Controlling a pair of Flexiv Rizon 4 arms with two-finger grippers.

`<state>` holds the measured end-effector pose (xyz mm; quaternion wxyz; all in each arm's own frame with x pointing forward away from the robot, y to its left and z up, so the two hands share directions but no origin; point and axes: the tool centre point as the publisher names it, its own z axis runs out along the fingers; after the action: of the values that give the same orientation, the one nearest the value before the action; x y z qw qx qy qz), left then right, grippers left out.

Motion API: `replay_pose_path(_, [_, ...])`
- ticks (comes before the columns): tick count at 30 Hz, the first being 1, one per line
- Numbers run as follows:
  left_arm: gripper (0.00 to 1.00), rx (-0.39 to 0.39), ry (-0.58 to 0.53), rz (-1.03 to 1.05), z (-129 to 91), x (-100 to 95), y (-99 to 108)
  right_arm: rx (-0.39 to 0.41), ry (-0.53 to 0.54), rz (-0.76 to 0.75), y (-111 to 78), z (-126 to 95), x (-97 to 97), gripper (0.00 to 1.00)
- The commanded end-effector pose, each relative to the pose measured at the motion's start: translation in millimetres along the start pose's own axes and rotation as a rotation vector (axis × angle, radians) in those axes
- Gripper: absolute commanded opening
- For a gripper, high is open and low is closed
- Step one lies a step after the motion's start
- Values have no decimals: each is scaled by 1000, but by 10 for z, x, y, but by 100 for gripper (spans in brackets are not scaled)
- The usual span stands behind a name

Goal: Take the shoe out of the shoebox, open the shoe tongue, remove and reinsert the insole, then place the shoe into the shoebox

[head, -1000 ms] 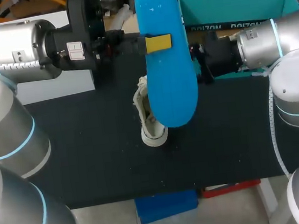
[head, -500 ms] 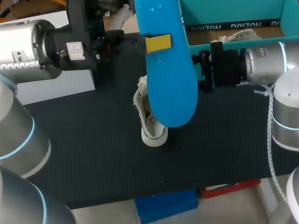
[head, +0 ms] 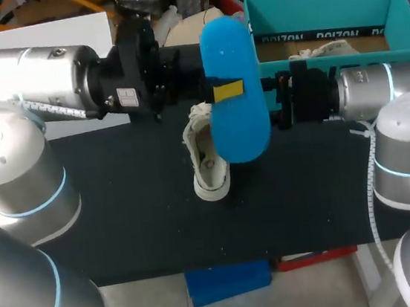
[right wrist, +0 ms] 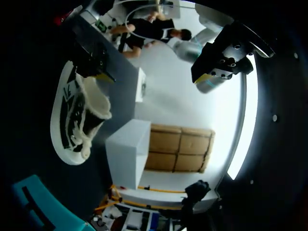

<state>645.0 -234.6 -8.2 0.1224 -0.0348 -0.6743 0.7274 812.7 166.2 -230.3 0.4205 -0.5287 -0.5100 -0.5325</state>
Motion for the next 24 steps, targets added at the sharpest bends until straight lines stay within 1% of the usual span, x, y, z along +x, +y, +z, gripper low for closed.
replay_pose_path(1, [0,-9,7,22,75,-246,282,-2,0,1,1,13,-4,100])
replay_pose_path(3, [0,-1,3,-21,67,-311,388,-2,0,1,1,13,-4,100])
replay_pose_path(23, [0,-1,3,-21,67,-311,388,-2,0,1,1,13,-4,100])
replay_pose_path(24, [0,-8,-5,47,67,-281,428,-2,0,1,1,13,-4,100])
